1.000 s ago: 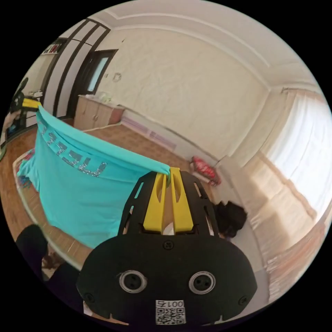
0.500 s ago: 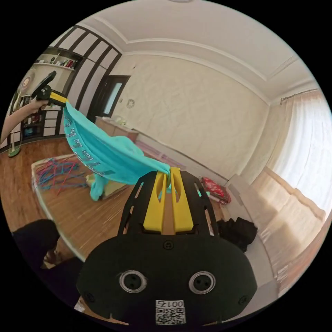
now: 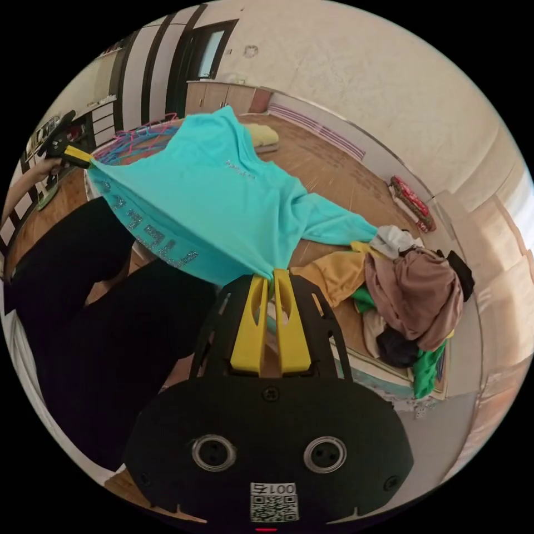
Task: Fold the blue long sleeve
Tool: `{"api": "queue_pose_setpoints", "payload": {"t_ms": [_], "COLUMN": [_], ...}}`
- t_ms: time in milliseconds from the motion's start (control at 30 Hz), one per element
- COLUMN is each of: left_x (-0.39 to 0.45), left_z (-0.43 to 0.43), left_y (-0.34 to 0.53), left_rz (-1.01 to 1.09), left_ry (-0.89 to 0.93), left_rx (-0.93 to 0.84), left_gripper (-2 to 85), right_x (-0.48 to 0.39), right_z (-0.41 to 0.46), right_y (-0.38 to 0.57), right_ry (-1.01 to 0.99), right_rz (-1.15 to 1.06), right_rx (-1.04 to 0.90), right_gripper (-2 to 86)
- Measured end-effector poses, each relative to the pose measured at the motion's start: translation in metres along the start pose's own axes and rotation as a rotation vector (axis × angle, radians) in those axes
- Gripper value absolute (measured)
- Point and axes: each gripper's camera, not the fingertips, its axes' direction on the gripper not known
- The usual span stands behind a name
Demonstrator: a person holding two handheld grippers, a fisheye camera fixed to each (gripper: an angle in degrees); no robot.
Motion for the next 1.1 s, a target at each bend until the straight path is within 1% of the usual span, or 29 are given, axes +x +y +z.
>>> {"api": "queue_pose_setpoints", "payload": {"t_ms": [100,133,233,300,400,433,533,667,767,833,900,967,1000,1033,1100], "left_x": [-0.019,-0.021,-0.018,-0.012,-0.007,-0.006,-0.002,0.005,-0.005,-0.014,-0.020,-0.027,-0.033,-0.040,-0.053], "left_z": [-0.054,-0.067,-0.065,-0.048,-0.013,0.000,0.018,0.019,-0.008,-0.032,-0.043,-0.039,-0.032,-0.025,-0.015], "left_y": [0.000,0.001,0.008,0.016,0.026,0.026,0.025,0.031,0.046,0.061,0.069,0.075,0.078,0.083,0.091], "left_rz": [0.047,0.075,0.131,0.135,0.029,-0.007,-0.026,-0.033,-0.168,-0.250,-0.274,-0.271,-0.282,-0.305,-0.371], "left_ry": [0.021,0.021,0.028,0.017,0.014,0.004,0.003,-0.025,-0.076,-0.089,-0.084,-0.032,0.025,0.087,0.183], "left_rx": [0.066,0.067,0.008,-0.018,-0.001,-0.026,-0.079,-0.088,-0.005,0.060,0.083,0.061,0.038,0.026,0.038], "left_gripper": [-1.0,-1.0,-1.0,-1.0,-1.0,-1.0,-1.0,-0.9,-0.9,-0.9,-0.9,-0.8,-0.6,-0.1,1.5], "right_x": [0.023,0.031,0.042,0.039,0.025,0.022,0.016,0.014,0.026,0.042,0.055,0.067,0.075,0.081,0.088], "right_z": [-0.031,-0.035,-0.024,-0.005,0.033,0.048,0.069,0.082,0.068,0.056,0.056,0.063,0.068,0.071,0.075], "right_y": [-0.016,-0.020,-0.017,-0.004,0.018,0.022,0.028,0.043,0.060,0.076,0.086,0.096,0.102,0.109,0.119], "right_ry": [-0.022,-0.059,-0.164,-0.168,-0.053,-0.024,0.007,0.005,-0.007,-0.067,-0.136,-0.220,-0.297,-0.382,-0.470], "right_rz": [-0.028,-0.048,-0.055,-0.042,-0.008,0.017,0.057,0.106,0.237,0.340,0.406,0.476,0.525,0.557,0.601], "right_rx": [0.048,0.032,-0.034,-0.046,-0.073,-0.110,-0.160,-0.211,-0.153,-0.097,-0.075,-0.068,-0.051,-0.002,0.054], "right_gripper": [1.8,1.9,2.0,2.2,2.6,2.7,3.1,4.4,5.9,6.8,7.4,7.6,7.5,7.2,6.6]}}
